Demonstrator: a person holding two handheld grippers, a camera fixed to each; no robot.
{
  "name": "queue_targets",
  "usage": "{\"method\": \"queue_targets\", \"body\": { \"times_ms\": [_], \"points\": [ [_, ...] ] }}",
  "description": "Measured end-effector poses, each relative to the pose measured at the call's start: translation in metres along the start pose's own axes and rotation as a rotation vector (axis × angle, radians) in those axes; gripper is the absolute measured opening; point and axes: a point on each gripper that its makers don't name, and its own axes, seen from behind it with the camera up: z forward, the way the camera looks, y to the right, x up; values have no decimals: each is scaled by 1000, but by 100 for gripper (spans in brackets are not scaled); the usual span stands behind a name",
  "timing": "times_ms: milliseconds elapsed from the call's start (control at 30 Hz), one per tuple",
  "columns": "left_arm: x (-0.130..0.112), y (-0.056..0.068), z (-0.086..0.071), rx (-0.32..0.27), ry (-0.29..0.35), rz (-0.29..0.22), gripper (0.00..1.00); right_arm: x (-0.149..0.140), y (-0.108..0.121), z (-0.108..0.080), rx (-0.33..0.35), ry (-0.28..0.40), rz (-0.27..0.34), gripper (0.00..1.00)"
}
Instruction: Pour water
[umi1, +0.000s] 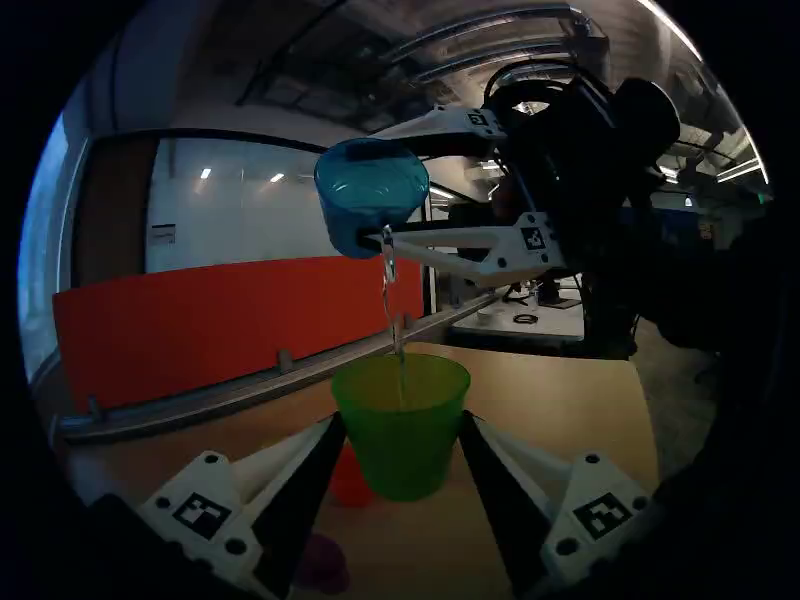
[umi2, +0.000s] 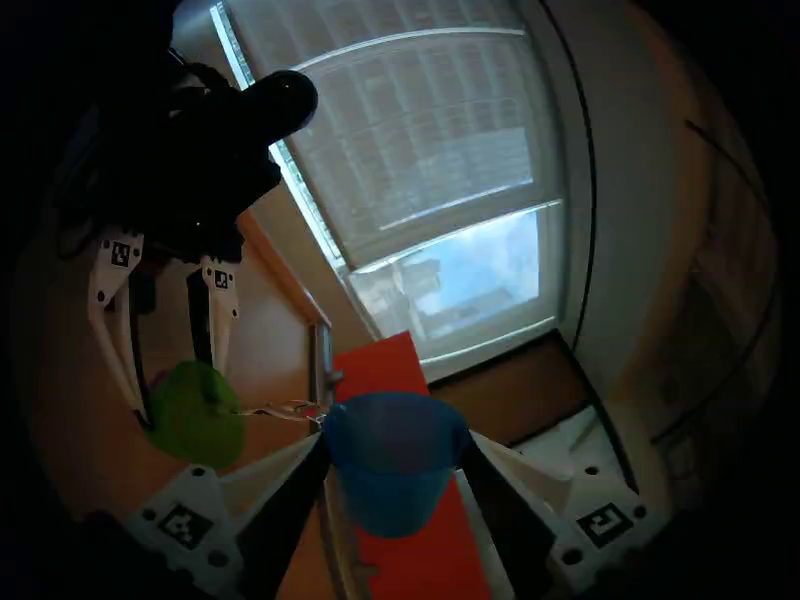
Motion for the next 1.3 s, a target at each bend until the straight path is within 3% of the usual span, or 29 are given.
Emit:
{"method": "queue_targets", "body": {
  "times_ms": [1300],
  "points": [
    [4, 3, -2, -5, 3, -1, 82, 11, 6, -6, -19, 26, -122, 90]
  ]
}}
